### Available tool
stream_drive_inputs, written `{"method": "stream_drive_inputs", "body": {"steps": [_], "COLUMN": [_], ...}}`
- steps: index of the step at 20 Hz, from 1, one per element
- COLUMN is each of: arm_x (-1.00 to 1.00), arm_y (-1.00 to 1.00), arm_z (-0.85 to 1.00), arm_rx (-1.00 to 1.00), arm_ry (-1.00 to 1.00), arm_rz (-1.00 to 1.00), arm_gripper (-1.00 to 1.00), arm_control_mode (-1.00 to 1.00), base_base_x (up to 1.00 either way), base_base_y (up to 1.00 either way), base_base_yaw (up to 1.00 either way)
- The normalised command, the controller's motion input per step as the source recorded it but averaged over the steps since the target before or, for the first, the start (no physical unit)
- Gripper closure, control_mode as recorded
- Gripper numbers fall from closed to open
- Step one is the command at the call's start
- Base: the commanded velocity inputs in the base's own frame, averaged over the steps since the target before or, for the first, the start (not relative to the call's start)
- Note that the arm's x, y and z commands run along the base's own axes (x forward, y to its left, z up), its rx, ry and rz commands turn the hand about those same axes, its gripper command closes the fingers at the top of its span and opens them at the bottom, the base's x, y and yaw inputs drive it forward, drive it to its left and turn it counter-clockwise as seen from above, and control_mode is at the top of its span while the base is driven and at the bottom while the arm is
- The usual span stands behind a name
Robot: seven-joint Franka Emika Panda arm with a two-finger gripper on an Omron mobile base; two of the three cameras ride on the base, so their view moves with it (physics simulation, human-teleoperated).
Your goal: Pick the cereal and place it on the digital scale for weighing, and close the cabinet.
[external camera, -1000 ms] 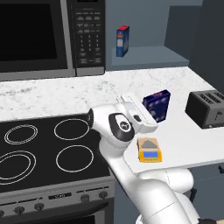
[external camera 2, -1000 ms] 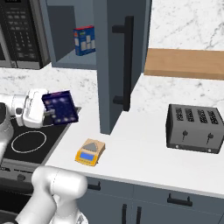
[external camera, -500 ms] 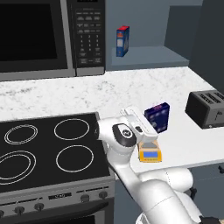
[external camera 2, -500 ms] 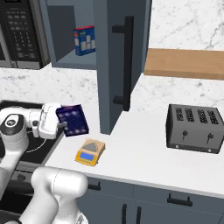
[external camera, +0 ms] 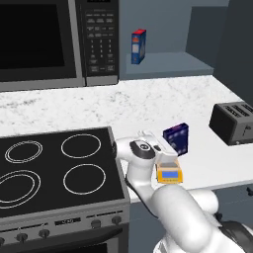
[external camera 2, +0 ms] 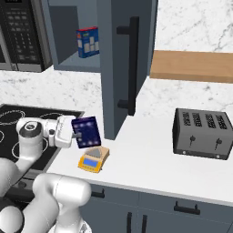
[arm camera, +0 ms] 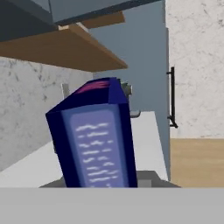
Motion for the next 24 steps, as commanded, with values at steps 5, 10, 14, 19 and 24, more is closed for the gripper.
{"method": "stream_drive_inputs", "body": {"steps": [5, 10, 14, 19, 24], "arm_x": [0.32, 0.29, 0.18, 0.22, 0.21], "arm_y": [-0.13, 0.00, 0.00, 0.00, 0.00], "arm_z": [-0.62, -0.41, -0.21, -0.25, -0.31], "arm_rx": [0.02, 0.02, 0.00, 0.00, 0.00], "arm_ry": [-0.09, 0.00, 0.05, 0.03, -0.10], "arm_rz": [0.01, 0.01, 0.00, 0.00, 0.00], "arm_gripper": [1.00, 1.00, 1.00, 1.00, 1.00], "arm_control_mode": [-1.00, -1.00, -1.00, -1.00, -1.00], "base_base_x": [0.00, 0.00, 0.00, 0.00, 0.00], "base_base_y": [0.00, 0.00, 0.00, 0.00, 0.00], "base_base_yaw": [0.00, 0.00, 0.00, 0.00, 0.00]}}
